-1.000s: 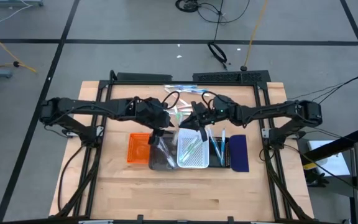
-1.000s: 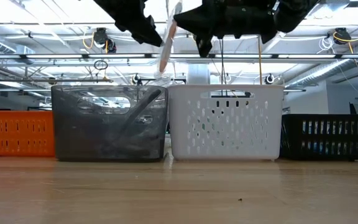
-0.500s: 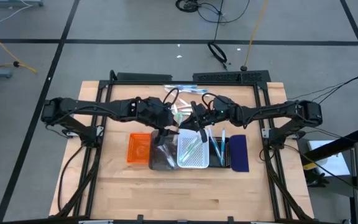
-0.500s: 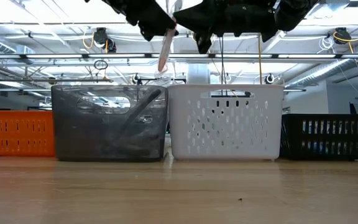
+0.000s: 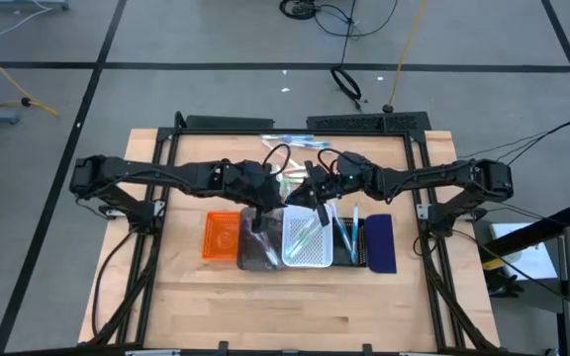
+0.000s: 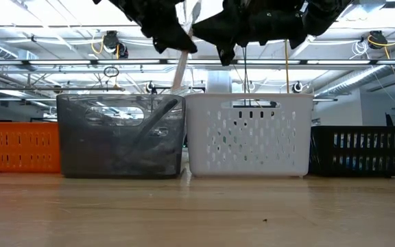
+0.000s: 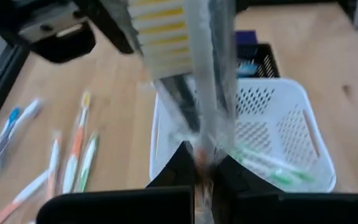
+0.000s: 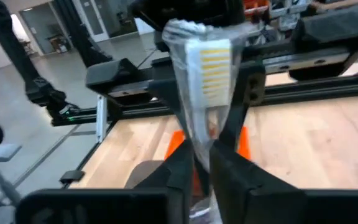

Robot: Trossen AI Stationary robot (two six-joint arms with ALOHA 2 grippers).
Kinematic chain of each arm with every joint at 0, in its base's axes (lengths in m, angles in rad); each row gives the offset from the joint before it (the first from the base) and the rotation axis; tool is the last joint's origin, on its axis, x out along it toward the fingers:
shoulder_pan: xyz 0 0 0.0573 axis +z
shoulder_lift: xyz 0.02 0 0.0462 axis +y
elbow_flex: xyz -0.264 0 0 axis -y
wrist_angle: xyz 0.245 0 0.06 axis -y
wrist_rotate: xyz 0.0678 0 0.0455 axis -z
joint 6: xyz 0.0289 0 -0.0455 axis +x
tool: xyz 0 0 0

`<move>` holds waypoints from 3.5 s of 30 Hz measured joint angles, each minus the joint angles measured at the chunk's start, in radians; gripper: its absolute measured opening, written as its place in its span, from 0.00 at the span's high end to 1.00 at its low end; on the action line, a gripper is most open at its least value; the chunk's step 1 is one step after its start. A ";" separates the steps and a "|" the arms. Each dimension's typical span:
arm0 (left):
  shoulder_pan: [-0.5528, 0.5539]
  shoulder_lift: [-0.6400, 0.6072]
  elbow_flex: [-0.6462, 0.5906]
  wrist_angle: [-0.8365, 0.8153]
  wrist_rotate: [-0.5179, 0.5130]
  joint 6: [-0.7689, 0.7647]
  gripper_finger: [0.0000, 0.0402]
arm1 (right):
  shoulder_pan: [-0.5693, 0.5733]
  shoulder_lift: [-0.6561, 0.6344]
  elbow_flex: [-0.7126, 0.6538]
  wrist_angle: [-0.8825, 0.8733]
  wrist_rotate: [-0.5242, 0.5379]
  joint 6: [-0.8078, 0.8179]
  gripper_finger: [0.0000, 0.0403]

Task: Pick & Place Toothbrushes
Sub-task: Put the orange toothbrush into the orange bin, then put the purple toothbrush into the left black bin

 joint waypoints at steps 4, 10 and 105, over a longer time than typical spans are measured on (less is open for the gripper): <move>-0.022 -0.033 0.000 -0.073 -0.084 -0.011 0.99 | 0.000 -0.002 0.000 -0.047 -0.014 -0.004 0.79; -0.051 -0.112 0.000 -0.293 -0.182 -0.105 0.99 | -0.001 -0.001 0.000 -0.104 -0.013 -0.009 0.70; 0.023 -0.305 -0.458 -0.146 -0.236 -0.574 0.58 | -0.499 0.357 0.196 -0.613 0.450 -0.490 0.71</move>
